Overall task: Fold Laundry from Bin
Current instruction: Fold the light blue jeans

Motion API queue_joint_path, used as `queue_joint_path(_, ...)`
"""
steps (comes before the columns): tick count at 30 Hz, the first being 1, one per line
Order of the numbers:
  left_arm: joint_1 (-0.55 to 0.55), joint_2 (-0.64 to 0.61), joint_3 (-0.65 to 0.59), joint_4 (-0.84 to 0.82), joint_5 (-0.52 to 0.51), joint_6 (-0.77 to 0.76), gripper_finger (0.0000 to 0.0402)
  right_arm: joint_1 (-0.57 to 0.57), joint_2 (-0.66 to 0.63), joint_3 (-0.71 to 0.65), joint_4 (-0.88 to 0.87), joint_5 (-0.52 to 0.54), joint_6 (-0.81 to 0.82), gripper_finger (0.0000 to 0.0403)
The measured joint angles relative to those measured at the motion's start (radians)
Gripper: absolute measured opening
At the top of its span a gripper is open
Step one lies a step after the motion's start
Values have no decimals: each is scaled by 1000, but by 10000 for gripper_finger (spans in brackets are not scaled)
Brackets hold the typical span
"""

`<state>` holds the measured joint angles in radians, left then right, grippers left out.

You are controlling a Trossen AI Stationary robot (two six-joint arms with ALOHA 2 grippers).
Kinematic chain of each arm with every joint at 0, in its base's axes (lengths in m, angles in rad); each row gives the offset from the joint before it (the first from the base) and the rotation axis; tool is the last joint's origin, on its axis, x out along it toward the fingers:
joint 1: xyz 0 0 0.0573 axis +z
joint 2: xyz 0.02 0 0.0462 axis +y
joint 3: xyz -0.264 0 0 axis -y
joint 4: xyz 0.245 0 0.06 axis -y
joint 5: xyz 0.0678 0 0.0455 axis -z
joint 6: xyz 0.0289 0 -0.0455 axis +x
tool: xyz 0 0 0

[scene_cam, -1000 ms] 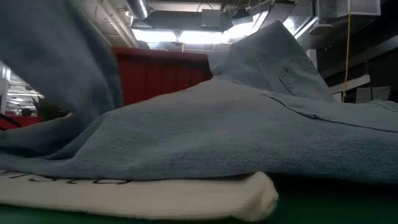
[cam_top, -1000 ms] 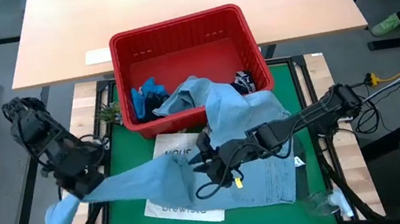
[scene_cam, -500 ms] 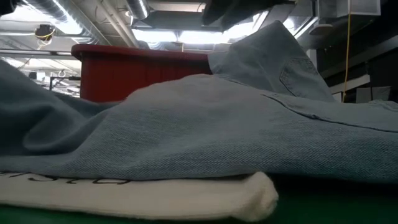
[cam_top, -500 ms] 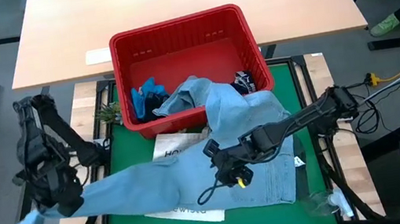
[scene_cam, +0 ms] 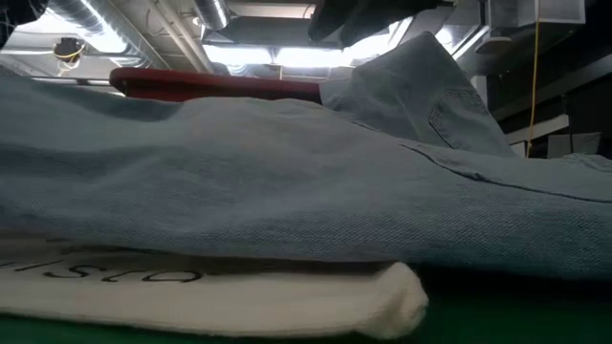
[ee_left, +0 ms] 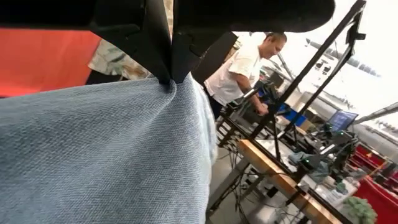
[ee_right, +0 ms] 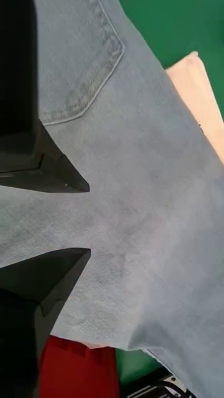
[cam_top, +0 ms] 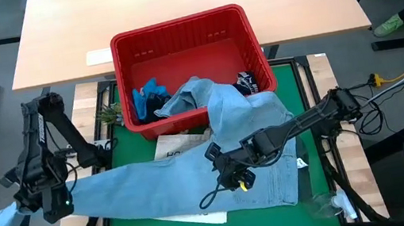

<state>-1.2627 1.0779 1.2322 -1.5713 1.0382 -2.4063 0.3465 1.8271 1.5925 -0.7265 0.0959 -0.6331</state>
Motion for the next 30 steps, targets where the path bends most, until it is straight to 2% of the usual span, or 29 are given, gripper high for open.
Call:
queue_joint_path(13, 0, 0, -2, 13, 1, 15, 0, 0, 0, 0, 4, 0, -1, 154)
queue_joint_path(20, 1, 0, -2, 13, -17, 24, 0, 0, 25, 0, 120, 0, -1, 154)
queue_joint_path(23, 1, 0, -2, 12, -88, 28, 0, 0, 68, 0, 222, 0, -1, 154)
queue_joint_path(30, 1, 0, -2, 12, -336, 69, 0, -15, 183, 0, 458, 1, -3, 154)
